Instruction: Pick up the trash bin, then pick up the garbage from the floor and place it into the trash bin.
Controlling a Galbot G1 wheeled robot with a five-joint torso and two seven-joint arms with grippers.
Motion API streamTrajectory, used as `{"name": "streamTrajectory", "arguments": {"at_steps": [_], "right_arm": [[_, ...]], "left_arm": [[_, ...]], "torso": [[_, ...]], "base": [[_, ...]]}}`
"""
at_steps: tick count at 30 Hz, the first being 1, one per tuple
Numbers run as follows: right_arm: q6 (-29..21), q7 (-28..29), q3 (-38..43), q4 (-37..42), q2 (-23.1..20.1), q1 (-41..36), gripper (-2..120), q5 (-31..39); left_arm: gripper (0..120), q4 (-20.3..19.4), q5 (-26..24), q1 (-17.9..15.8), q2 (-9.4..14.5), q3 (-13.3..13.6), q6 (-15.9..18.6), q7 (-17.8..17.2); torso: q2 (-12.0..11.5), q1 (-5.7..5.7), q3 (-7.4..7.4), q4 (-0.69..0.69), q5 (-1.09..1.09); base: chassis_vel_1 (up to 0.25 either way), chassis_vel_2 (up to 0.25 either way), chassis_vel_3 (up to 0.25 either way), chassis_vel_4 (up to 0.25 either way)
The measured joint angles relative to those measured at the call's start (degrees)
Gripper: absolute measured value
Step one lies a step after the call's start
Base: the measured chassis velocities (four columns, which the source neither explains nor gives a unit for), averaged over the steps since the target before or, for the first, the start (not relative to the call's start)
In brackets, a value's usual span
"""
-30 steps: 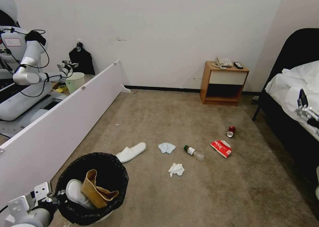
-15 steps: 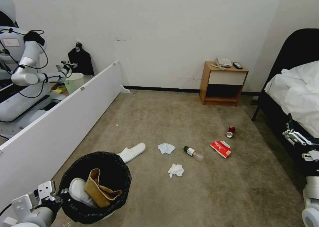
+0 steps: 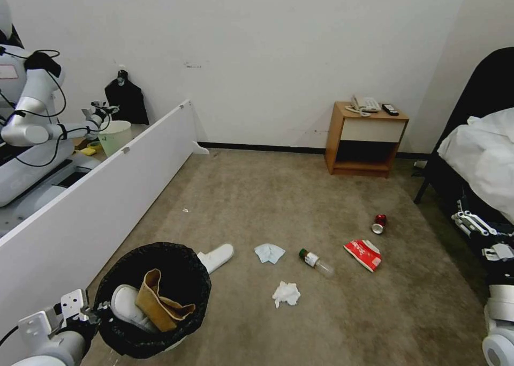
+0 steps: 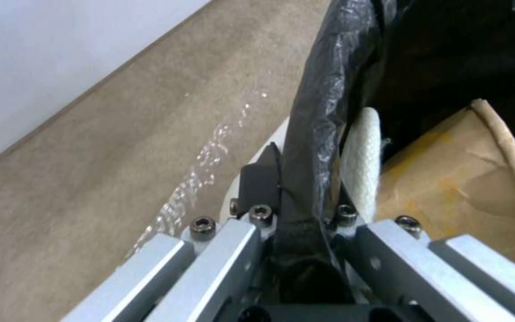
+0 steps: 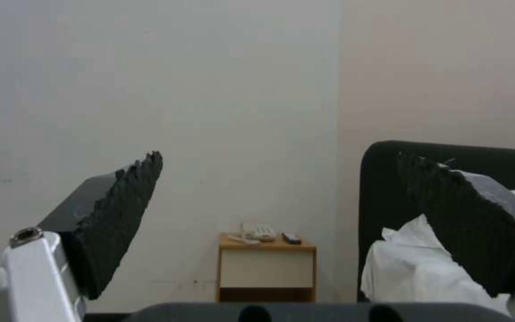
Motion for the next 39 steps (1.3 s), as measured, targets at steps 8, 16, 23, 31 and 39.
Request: {"name": "streamTrajectory", "arguments": {"at_steps": [8,16,23,31,39], "right_arm": [[0.2,-0.1,-0.4,-0.2,0.3,0.0,100,-0.5],[1.0,-0.1,-0.8,-0.1,0.3,-0.1,100,-0.8],[1.0,0.0,-0.9,-0.9,-1.0,-0.3,100,-2.4],[-6.1,0.1,-0.2,-0.3,-5.9,-3.3,100,-3.3],[-26.4,3.0,-1.3,2.6,-12.3,-7.2,100,3.5]], "left_arm": [[1,-0.3,0.1,0.2,-0.1,0.0,0.0,-0.1],[1,-0.5,0.2,0.4,-0.2,0.0,0.0,0.0],[1,-0.7,0.2,0.7,-0.3,-0.2,0.0,0.0],[1,-0.9,0.2,1.1,0.1,-0.3,0.0,0.0],[1,-0.9,0.2,1.2,0.4,-0.5,0.0,0.0]], "torso": [[0.0,-0.01,0.00,0.02,0.05],[0.0,0.01,0.00,0.03,0.00],[0.0,-0.01,-0.01,0.01,0.03],[0.0,-0.01,-0.01,0.01,0.03],[0.0,-0.02,-0.01,0.01,0.02]], "base": [[-0.172,0.167,0.173,-0.182],[-0.182,0.177,0.177,-0.187],[-0.029,0.046,0.027,-0.031],[0.000,0.000,0.000,0.000],[0.000,0.000,0.000,0.000]]}}
